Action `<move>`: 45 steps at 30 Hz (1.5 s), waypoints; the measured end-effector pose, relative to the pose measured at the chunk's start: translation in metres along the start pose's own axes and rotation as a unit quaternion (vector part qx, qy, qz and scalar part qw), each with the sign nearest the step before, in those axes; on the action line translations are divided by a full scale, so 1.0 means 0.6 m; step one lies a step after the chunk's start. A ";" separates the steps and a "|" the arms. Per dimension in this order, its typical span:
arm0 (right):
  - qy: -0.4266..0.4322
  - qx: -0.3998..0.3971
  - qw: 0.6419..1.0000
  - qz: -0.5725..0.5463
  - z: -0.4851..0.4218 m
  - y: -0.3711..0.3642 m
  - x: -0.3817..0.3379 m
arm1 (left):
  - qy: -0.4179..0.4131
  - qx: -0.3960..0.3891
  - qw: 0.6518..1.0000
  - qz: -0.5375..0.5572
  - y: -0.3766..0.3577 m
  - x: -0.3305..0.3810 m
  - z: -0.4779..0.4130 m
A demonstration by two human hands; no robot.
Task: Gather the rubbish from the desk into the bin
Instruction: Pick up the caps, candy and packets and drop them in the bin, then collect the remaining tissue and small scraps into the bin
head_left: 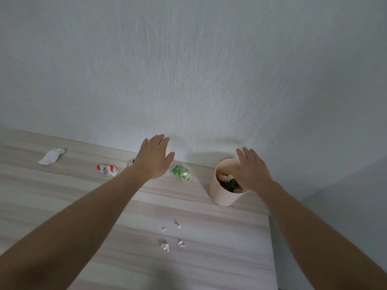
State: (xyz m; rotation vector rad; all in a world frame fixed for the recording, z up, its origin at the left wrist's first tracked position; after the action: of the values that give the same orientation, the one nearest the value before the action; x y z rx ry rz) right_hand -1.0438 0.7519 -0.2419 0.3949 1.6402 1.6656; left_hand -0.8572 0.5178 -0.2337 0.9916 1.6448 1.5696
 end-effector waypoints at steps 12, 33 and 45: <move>-0.010 0.053 0.998 -0.028 0.084 0.046 -0.017 | -0.007 0.004 1.000 0.002 0.034 0.025 0.071; -0.006 0.063 0.996 -0.066 0.152 -0.040 -0.244 | 0.017 0.031 0.999 -0.007 0.011 -0.199 0.212; -0.085 0.033 0.994 -0.052 0.088 -0.126 -0.323 | -0.024 -0.033 0.999 -0.005 -0.084 -0.346 0.149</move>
State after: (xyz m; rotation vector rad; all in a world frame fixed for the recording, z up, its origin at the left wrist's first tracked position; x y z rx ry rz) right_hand -0.8560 0.6490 -0.2524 0.4635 1.5658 1.4618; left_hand -0.6803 0.3842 -0.2997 0.9778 1.5520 1.5714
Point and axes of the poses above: each hand's wrist, its own z-axis away from the middle knuckle, its own y-axis out of the back of the hand, x = y × z, the point moved 6 cm from there along -z, towards the middle knuckle, and after that the axes turned 14 degrees about -z, right-handed, at the moved point
